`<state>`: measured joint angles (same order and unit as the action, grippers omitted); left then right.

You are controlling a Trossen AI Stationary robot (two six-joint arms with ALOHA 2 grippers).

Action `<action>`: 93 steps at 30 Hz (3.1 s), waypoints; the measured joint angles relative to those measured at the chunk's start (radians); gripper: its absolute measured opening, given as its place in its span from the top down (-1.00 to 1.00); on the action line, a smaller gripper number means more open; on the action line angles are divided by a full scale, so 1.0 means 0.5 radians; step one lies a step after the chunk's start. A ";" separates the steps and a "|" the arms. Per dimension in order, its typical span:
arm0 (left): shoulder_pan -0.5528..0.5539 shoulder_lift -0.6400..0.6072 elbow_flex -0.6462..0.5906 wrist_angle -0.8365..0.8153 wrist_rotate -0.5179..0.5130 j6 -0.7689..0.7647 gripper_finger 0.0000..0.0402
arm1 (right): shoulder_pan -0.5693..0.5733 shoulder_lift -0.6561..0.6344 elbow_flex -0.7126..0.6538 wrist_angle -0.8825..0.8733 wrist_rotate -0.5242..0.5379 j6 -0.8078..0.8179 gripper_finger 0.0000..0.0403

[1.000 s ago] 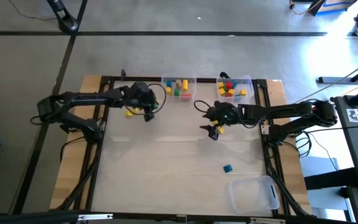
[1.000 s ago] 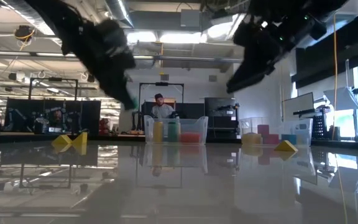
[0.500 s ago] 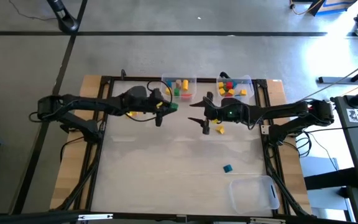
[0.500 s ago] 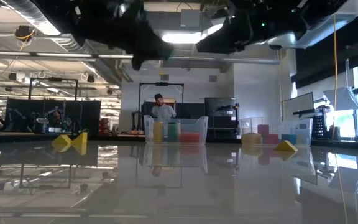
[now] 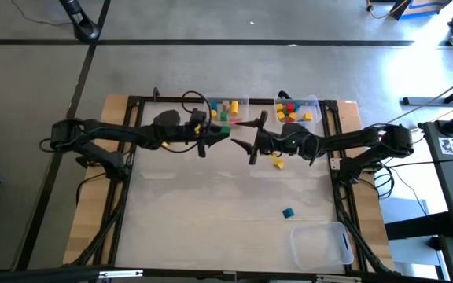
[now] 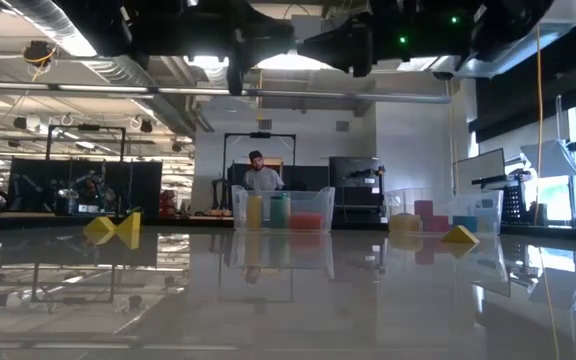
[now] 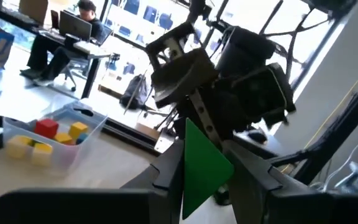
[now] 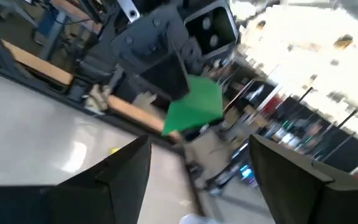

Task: Sort blocks by size
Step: Put the green triangle block into the bottom transparent bin

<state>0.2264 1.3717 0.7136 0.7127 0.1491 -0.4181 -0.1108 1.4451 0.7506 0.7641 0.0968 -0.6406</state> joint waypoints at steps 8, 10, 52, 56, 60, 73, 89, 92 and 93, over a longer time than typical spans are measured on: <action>-0.008 0.092 0.000 0.238 0.000 -0.199 0.58 | -0.001 0.028 0.062 0.029 -0.021 -0.358 -0.33; -0.012 0.106 0.000 0.277 0.000 -0.213 0.58 | -0.001 0.028 0.074 0.021 -0.020 -0.360 -0.33; -0.100 0.167 0.012 0.478 -0.052 -0.097 0.56 | -0.002 0.025 0.277 -0.173 -0.406 0.562 -0.33; -0.100 0.167 0.012 0.476 -0.052 -0.088 0.56 | -0.002 0.025 0.278 -0.212 -0.405 0.600 -0.33; -0.100 0.167 0.012 0.475 -0.052 -0.084 0.56 | -0.002 0.025 0.278 -0.254 -0.394 0.615 -0.33; -0.101 0.165 0.012 0.469 -0.043 -0.099 0.55 | -0.003 0.025 0.278 -0.268 -0.372 0.524 0.26; -0.094 0.100 0.012 0.329 0.109 -0.066 -0.04 | 0.000 0.026 0.278 -0.285 -0.315 0.532 0.54; -0.094 0.025 0.013 0.164 0.118 0.044 -0.05 | 0.001 0.027 0.278 -0.286 -0.318 0.530 0.54; -0.090 -0.010 0.013 0.092 0.123 0.091 -0.05 | 0.001 0.021 0.278 -0.291 -0.318 0.529 0.54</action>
<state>0.1816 1.3666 0.7200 0.7587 0.2107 -0.3724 -0.1101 1.4554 0.8898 0.6186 -0.0620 -0.3763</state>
